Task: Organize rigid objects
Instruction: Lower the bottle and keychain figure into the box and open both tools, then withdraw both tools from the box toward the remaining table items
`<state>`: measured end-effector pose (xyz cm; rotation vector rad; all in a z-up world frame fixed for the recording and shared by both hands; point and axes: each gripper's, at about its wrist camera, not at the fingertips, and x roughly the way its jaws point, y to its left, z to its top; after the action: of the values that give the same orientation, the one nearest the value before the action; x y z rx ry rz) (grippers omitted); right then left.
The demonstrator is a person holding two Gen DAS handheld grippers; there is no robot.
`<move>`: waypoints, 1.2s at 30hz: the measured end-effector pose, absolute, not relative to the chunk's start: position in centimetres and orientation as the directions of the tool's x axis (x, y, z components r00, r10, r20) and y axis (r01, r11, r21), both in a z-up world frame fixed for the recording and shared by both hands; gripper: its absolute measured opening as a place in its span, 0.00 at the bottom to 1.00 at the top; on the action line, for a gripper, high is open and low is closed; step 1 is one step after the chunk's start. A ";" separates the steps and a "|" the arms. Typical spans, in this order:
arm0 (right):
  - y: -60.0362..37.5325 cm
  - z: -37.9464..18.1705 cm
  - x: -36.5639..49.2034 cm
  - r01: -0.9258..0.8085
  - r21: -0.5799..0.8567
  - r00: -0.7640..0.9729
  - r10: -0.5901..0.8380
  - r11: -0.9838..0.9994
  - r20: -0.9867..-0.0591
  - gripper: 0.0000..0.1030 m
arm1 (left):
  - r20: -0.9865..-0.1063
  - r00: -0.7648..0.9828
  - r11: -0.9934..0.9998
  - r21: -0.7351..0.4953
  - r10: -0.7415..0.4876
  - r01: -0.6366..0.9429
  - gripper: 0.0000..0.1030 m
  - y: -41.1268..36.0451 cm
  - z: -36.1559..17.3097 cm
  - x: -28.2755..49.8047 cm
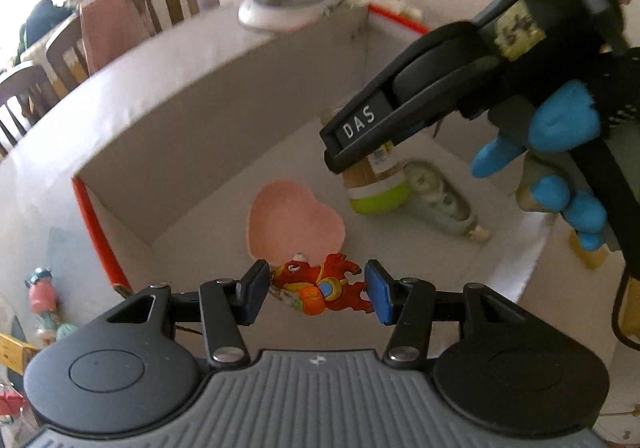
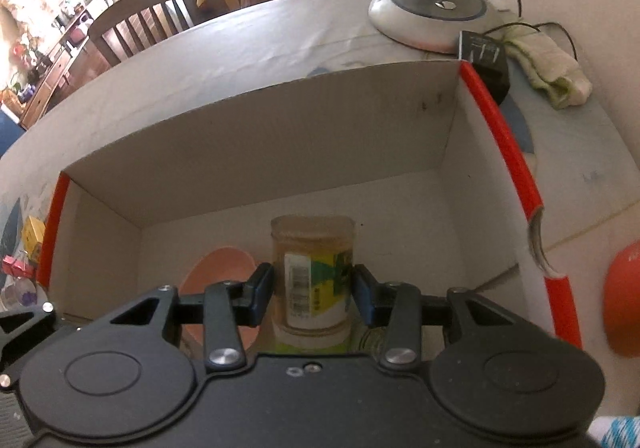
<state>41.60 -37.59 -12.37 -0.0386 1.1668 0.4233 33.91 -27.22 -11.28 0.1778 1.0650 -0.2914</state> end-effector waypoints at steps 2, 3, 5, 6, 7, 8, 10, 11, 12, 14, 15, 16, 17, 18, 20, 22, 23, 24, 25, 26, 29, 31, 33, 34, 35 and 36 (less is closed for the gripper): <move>-37.5 -12.6 41.8 -0.349 0.188 0.316 0.304 0.918 -0.899 0.37 | -0.892 0.429 0.948 0.000 -0.143 0.317 0.50 -27.2 -11.7 34.4; -37.5 -12.7 41.9 -0.349 0.189 0.313 0.304 0.918 -0.900 0.38 | -0.898 0.417 0.949 -0.001 -0.140 0.316 0.50 -27.2 -12.0 34.7; -37.5 -12.9 42.1 -0.346 0.198 0.304 0.309 0.917 -0.901 0.39 | -0.907 0.398 0.949 -0.004 -0.137 0.316 0.50 -27.3 -12.3 35.0; -37.5 -13.0 42.2 -0.344 0.202 0.300 0.311 0.917 -0.902 0.39 | -0.914 0.382 0.948 -0.010 -0.137 0.317 0.50 -27.3 -12.6 35.2; -37.5 -13.0 42.3 -0.343 0.206 0.297 0.314 0.916 -0.902 0.39 | -0.919 0.370 0.948 -0.014 -0.137 0.317 0.50 -27.3 -12.7 35.4; -37.6 -13.0 42.3 -0.341 0.211 0.295 0.318 0.916 -0.901 0.40 | -0.926 0.351 0.947 -0.018 -0.136 0.319 0.50 -27.3 -12.9 35.6; -37.7 -13.1 42.4 -0.335 0.224 0.285 0.325 0.915 -0.902 0.41 | -0.936 0.326 0.946 -0.020 -0.131 0.323 0.51 -27.5 -13.0 35.8; -37.8 -13.0 42.4 -0.335 0.228 0.282 0.329 0.914 -0.901 0.41 | -0.940 0.317 0.945 -0.018 -0.127 0.325 0.51 -27.5 -13.1 35.7; -37.8 -13.0 42.3 -0.336 0.231 0.280 0.331 0.913 -0.901 0.41 | -0.944 0.306 0.945 -0.017 -0.123 0.327 0.51 -27.6 -13.2 35.8; -37.9 -12.9 42.2 -0.342 0.235 0.278 0.337 0.910 -0.899 0.42 | -0.950 0.288 0.945 -0.019 -0.119 0.328 0.51 -27.6 -13.4 35.9; -38.0 -12.8 42.1 -0.344 0.238 0.277 0.340 0.908 -0.898 0.42 | -0.952 0.282 0.945 -0.020 -0.118 0.327 0.51 -27.6 -13.4 36.0; -38.1 -12.7 42.0 -0.344 0.240 0.278 0.342 0.908 -0.897 0.43 | -0.953 0.276 0.944 -0.024 -0.121 0.330 0.51 -27.6 -13.4 36.0; -38.2 -12.6 41.9 -0.341 0.240 0.280 0.342 0.909 -0.897 0.45 | -0.954 0.274 0.943 -0.029 -0.126 0.332 0.51 -27.5 -13.4 36.0; -38.4 -12.5 41.7 -0.340 0.242 0.281 0.343 0.909 -0.896 0.47 | -0.953 0.273 0.943 -0.032 -0.129 0.332 0.53 -27.5 -13.3 36.0; -38.6 -12.3 41.5 -0.339 0.246 0.283 0.347 0.908 -0.894 0.50 | -0.951 0.276 0.942 -0.039 -0.137 0.332 0.55 -27.4 -13.2 35.8; -38.9 -12.2 41.3 -0.337 0.248 0.285 0.349 0.908 -0.893 0.52 | -0.945 0.296 0.942 -0.037 -0.142 0.333 0.58 -27.2 -12.8 35.6; -39.0 -12.0 41.1 -0.337 0.251 0.286 0.353 0.907 -0.891 0.52 | -0.941 0.304 0.943 -0.041 -0.147 0.332 0.58 -27.1 -12.6 35.4; -39.1 -11.8 40.9 -0.338 0.252 0.289 0.355 0.907 -0.889 0.53 | -0.936 0.316 0.943 -0.044 -0.154 0.329 0.58 -27.0 -12.3 35.2; -39.2 -11.6 40.8 -0.339 0.252 0.293 0.356 0.906 -0.887 0.54 | -0.931 0.327 0.944 -0.049 -0.162 0.327 0.58 -26.8 -12.1 35.0; -39.3 -11.3 40.7 -0.340 0.254 0.296 0.359 0.905 -0.885 0.54 | -0.924 0.341 0.945 -0.056 -0.171 0.323 0.60 -26.6 -11.7 34.8; -39.4 -10.4 40.1 -0.345 0.261 0.306 0.371 0.901 -0.877 0.55 | -0.898 0.395 0.951 -0.071 -0.192 0.301 0.61 -26.0 -10.3 33.7; -39.4 -9.7 39.7 -0.352 0.267 0.313 0.381 0.897 -0.870 0.56 | -0.882 0.427 0.952 -0.070 -0.199 0.299 0.61 -25.7 -9.5 32.9; -39.5 -9.0 39.2 -0.358 0.270 0.322 0.390 0.894 -0.863 0.57 | -0.867 0.454 0.955 -0.074 -0.204 0.288 0.61 -25.3 -8.7 32.0; -39.5 -8.6 38.9 -0.362 0.272 0.326 0.395 0.892 -0.859 0.58 | -0.861 0.464 0.957 -0.078 -0.206 0.280 0.61 -25.0 -8.2 31.6; -39.4 -8.3 38.7 -0.364 0.273 0.331 0.398 0.890 -0.856 0.60 | -0.855 0.474 0.958 -0.085 -0.212 0.275 0.61 -24.7 -7.8 31.4; -39.4 -7.8 38.3 -0.368 0.270 0.339 0.399 0.890 -0.852 0.61 | -0.848 0.483 0.959 -0.093 -0.218 0.270 0.61 -24.6 -7.4 31.1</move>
<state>38.34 -39.40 -7.83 0.0318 1.1187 0.4994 31.11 -24.60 -7.42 0.0557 1.0252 -0.2970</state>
